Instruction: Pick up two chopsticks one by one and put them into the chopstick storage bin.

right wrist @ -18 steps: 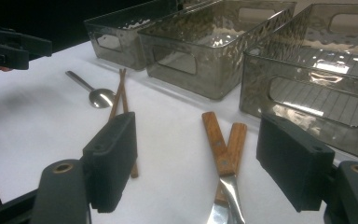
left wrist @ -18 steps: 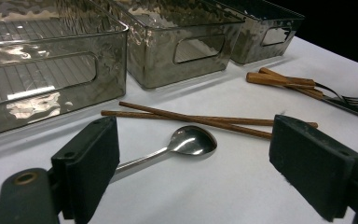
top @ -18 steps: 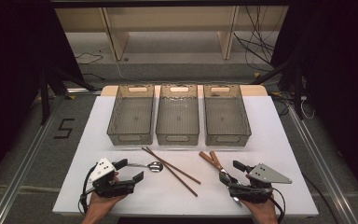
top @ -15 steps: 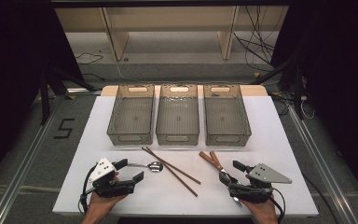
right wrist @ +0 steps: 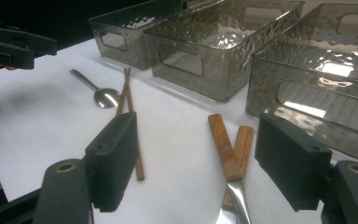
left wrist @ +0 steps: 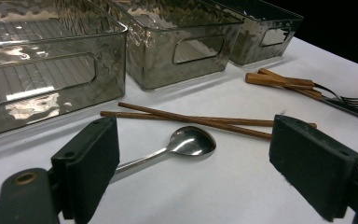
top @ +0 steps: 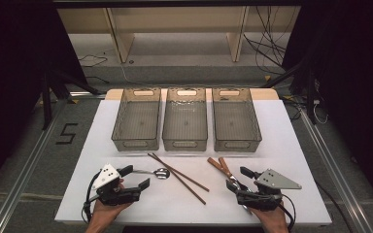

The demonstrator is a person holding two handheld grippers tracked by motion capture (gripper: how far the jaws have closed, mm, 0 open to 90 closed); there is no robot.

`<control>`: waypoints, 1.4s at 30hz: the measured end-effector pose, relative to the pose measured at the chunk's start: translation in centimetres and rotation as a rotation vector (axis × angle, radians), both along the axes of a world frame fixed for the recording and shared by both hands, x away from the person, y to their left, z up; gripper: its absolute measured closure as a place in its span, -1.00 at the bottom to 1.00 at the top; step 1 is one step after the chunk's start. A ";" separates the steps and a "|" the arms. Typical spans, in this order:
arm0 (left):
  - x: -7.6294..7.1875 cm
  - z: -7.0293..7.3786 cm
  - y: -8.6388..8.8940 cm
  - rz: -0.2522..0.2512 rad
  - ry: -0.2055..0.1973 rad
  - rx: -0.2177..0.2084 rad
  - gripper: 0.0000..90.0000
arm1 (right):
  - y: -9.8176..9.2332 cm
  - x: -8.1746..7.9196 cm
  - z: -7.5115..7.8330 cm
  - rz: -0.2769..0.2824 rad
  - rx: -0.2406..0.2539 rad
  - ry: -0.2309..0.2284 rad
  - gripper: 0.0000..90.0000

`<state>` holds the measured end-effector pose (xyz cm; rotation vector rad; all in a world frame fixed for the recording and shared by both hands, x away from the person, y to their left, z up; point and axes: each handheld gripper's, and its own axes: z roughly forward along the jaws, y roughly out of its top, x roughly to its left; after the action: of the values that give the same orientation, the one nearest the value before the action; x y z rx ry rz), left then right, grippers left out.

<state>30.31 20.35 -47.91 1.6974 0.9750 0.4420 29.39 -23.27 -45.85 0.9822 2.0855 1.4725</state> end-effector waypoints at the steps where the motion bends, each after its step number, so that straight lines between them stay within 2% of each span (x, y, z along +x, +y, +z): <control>1: 0.0 0.0 0.0 0.000 0.000 0.001 -0.65 | 0.1 0.0 0.1 0.002 -0.004 0.001 -0.31; 8: 0.0 0.0 0.0 0.002 -0.001 0.000 -0.65 | 1.0 0.1 1.2 0.034 -0.016 0.018 -0.29; 12: 0.0 0.0 0.0 0.002 -0.003 0.002 -0.65 | 2.2 0.2 1.8 0.067 -0.033 0.034 -0.27; 17: 0.0 0.0 0.1 0.003 -0.003 0.002 -0.65 | 4.1 0.4 2.2 0.115 -0.083 0.059 -0.24; 27: 0.0 0.0 0.1 0.006 -0.002 0.002 -0.65 | 7.5 1.3 2.6 0.170 -0.160 0.104 -0.11; 33: 0.0 0.0 0.2 0.009 -0.003 0.002 -0.65 | 10.5 2.5 1.9 0.198 -0.246 0.157 -0.02; 35: 0.0 0.0 0.2 0.011 -0.003 0.002 -0.65 | 10.8 2.6 1.7 0.203 -0.255 0.168 -0.01; 39: 0.0 0.0 0.2 0.012 -0.004 0.004 -0.65 | 12.2 3.1 0.8 0.219 -0.289 0.191 0.05; 40: 0.0 0.1 0.2 0.011 -0.004 0.005 -0.65 | 12.8 3.1 0.4 0.221 -0.317 0.199 0.09; 41: 0.0 0.1 0.2 0.012 -0.005 0.004 -0.65 | 12.8 3.1 0.4 0.221 -0.317 0.199 0.09; 42: 0.0 0.1 0.2 0.013 -0.005 0.003 -0.65 | 13.4 3.2 -0.2 0.225 -0.347 0.209 0.14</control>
<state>30.32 20.55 -47.86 1.6932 0.9823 0.4566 32.59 -9.87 -46.07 0.8150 2.5634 1.0830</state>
